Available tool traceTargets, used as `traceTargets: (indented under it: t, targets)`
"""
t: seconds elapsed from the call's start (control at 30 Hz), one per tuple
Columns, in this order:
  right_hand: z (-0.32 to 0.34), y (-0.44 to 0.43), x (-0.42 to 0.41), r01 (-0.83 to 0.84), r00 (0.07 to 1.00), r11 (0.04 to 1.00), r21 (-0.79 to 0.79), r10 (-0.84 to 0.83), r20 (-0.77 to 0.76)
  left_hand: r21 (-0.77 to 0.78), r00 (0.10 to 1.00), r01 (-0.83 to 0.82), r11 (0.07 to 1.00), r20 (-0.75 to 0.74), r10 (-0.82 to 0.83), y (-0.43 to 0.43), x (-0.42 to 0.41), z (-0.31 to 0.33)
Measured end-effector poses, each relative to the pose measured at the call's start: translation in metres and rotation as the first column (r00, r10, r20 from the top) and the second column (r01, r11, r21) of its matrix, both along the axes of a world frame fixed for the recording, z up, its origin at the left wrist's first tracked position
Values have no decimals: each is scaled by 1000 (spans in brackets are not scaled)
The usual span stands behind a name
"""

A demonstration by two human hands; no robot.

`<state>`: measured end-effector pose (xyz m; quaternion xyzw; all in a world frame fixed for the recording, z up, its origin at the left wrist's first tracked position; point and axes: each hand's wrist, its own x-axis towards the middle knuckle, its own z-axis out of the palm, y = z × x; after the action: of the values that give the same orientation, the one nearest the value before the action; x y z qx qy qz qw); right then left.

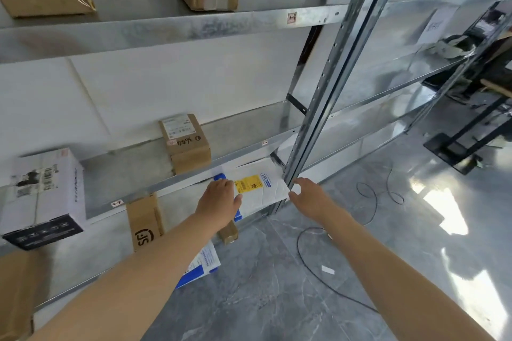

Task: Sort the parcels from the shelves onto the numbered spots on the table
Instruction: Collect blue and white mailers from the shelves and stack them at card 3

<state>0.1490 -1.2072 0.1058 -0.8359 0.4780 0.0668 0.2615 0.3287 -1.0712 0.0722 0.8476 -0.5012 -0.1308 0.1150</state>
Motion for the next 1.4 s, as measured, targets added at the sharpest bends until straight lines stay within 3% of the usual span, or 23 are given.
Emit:
traceTargets:
  t: [0.27, 0.57, 0.8, 1.07, 1.17, 1.3, 1.4]
  targets:
    - [-48, -110, 47, -101, 995, 993, 55, 102, -18, 28, 995, -99, 995, 11, 99, -86, 26, -53]
    - [-174, -222, 74, -304, 944, 951, 60, 309, -114, 188, 958, -279, 942, -14, 286, -151, 27, -184]
    - [-302, -264, 86, -291, 935, 948, 131, 310, -169, 253, 940, -317, 914, -39, 338, -192, 22, -300]
    - [-403, -298, 121, -272, 950, 954, 126, 287, -125, 242, 832, -511, 825, -100, 545, -211, 61, -389]
    - [-426, -303, 138, -169, 974, 975, 143, 188, -130, 186, 741, -636, 749, -122, 660, -220, 73, -405]
    - [-440, -291, 149, -102, 969, 991, 86, 119, -218, 282, 536, -796, 535, -82, 840, -234, 71, -415]
    - [-443, -282, 159, -28, 970, 995, 98, 50, -236, 260, 411, -860, 438, -155, 899, -236, 70, -422]
